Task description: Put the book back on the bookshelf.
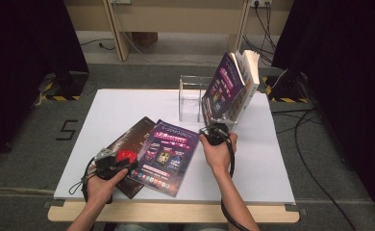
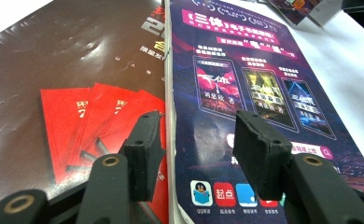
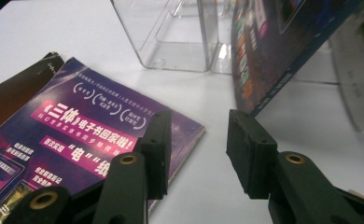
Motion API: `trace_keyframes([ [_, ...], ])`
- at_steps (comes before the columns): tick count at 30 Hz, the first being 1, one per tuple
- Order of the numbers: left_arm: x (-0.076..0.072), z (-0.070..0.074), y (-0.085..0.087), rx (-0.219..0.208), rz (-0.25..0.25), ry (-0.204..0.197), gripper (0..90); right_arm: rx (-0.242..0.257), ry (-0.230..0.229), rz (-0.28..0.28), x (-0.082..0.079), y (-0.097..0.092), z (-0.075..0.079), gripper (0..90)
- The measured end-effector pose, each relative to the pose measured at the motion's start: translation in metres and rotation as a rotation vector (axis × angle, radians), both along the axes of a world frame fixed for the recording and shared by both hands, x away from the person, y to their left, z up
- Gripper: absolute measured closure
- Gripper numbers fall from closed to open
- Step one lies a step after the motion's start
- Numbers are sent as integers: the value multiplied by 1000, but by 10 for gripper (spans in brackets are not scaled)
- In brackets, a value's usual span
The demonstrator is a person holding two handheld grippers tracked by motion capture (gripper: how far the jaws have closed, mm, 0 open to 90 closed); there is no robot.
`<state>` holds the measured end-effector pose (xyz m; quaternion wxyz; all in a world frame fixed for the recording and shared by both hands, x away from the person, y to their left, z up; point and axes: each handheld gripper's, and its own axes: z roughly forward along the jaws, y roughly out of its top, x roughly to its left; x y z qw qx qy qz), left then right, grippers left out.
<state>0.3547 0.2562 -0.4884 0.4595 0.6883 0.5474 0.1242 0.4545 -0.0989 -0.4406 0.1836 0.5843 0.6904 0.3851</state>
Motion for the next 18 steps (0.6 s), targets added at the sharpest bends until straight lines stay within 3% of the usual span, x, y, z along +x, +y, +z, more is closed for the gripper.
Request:
trace_keyframes([
  [10, 0, -1, 0, 0, -6, 5, 512, -4, 54, 24, 15, 9, -4, 586],
  [18, 1, -2, 0, 0, -3, 9, 512, -24, 71, 31, 22, 15, -9, 585],
])
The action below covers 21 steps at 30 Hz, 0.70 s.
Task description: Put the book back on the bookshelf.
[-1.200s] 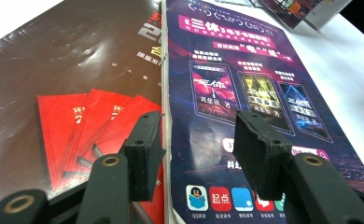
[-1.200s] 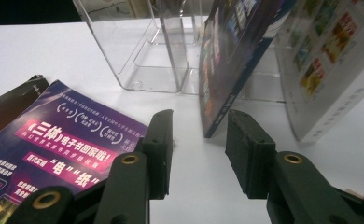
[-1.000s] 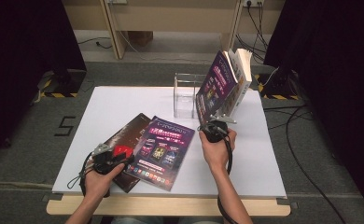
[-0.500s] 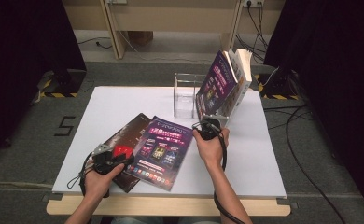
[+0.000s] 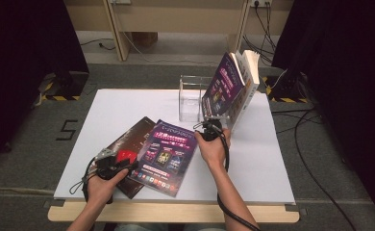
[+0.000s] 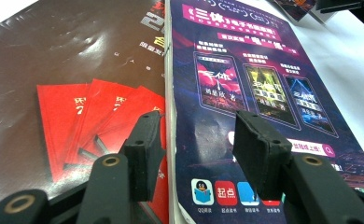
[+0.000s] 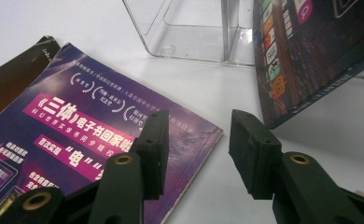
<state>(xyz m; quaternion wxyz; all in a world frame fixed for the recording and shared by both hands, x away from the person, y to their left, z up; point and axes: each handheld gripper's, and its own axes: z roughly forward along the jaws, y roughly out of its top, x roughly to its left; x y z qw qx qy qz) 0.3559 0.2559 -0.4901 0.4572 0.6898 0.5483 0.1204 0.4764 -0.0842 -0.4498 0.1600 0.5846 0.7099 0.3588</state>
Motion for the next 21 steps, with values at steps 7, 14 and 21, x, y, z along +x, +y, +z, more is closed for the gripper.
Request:
trace_keyframes([
  [7, 2, -3, -1, 0, -6, 18, 506, -13, 27, 4, 7, 3, -7, 584],
  [14, 5, -4, -1, 6, -9, 23, 515, -17, 42, 5, 11, 6, -10, 584],
  [21, 6, 3, 2, -5, 32, -16, 701, -10, 41, 5, 9, 8, -9, 585],
])
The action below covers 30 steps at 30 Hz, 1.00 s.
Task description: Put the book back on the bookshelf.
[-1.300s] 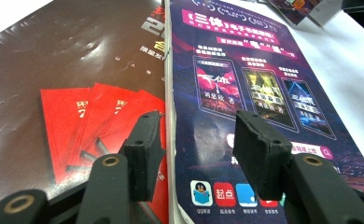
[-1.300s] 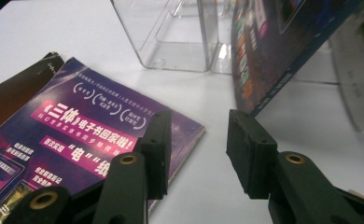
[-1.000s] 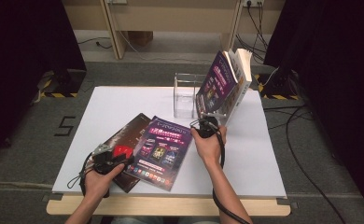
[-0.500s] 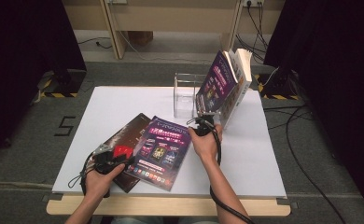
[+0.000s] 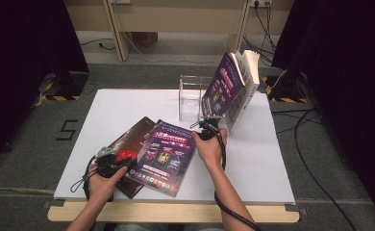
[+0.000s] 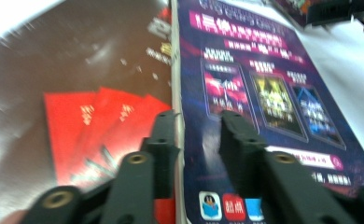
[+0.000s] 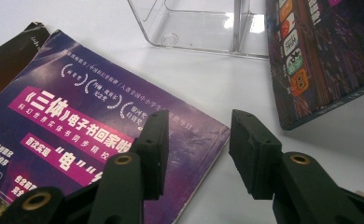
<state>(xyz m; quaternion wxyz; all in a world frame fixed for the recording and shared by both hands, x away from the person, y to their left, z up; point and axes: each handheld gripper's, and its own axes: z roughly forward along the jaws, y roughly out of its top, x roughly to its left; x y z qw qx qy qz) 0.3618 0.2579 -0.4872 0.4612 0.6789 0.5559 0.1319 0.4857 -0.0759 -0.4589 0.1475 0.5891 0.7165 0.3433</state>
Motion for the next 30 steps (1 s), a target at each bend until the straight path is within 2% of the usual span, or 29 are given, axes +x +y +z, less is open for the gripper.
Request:
trace_keyframes([
  [2, 1, 1, 1, 18, 12, -5, 782, -4, -2, -2, 1, 0, 0, 586],
  [4, 4, -1, 3, 40, 25, 11, 828, -4, 4, -4, 2, 0, 0, 589],
  [9, 7, -8, 6, 83, 47, 55, 865, -7, 5, -14, 5, 0, -1, 599],
  [12, 9, -10, 7, 80, 34, 78, 867, -9, 4, -12, 8, 0, -2, 599],
  [17, 10, -9, 5, 84, 2, 90, 869, -5, 19, -16, 10, 2, -5, 596],
  [18, 10, -9, 5, 86, 1, 90, 877, 1, 34, -25, 10, 2, -6, 592],
  [21, 9, -9, 4, 89, -6, 94, 892, -10, 26, -14, 11, 2, -9, 590],
  [26, 5, -8, 1, 103, -35, 104, 893, 8, 36, -25, 12, 3, -9, 588],
  [30, 3, -7, 1, 93, -20, 106, 874, 0, 26, -20, 16, 4, -10, 585],
])
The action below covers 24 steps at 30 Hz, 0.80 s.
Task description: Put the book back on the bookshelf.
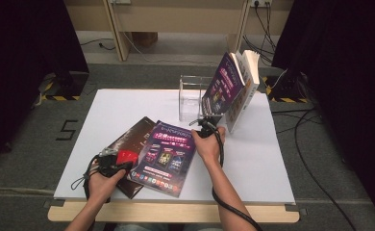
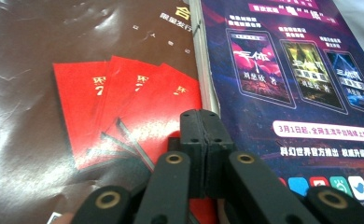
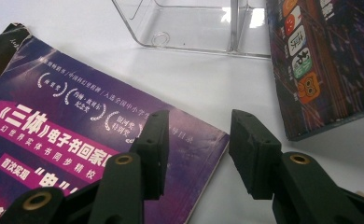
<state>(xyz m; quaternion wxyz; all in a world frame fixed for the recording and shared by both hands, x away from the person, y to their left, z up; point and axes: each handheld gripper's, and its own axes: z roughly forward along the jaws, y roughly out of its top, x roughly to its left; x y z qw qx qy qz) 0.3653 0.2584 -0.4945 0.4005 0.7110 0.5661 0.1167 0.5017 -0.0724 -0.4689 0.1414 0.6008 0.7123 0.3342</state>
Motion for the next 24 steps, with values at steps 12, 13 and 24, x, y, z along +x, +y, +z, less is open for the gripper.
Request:
trace_keyframes([
  [12, -1, 7, 4, -69, 58, -67, 645, 3, 7, -2, 6, 4, -4, 566],
  [13, -1, 7, 3, -73, 50, -67, 628, -1, 7, -5, 6, 4, -4, 566],
  [24, 1, -1, -9, -53, -17, -32, 546, -12, 24, -12, 10, 3, -8, 548],
])
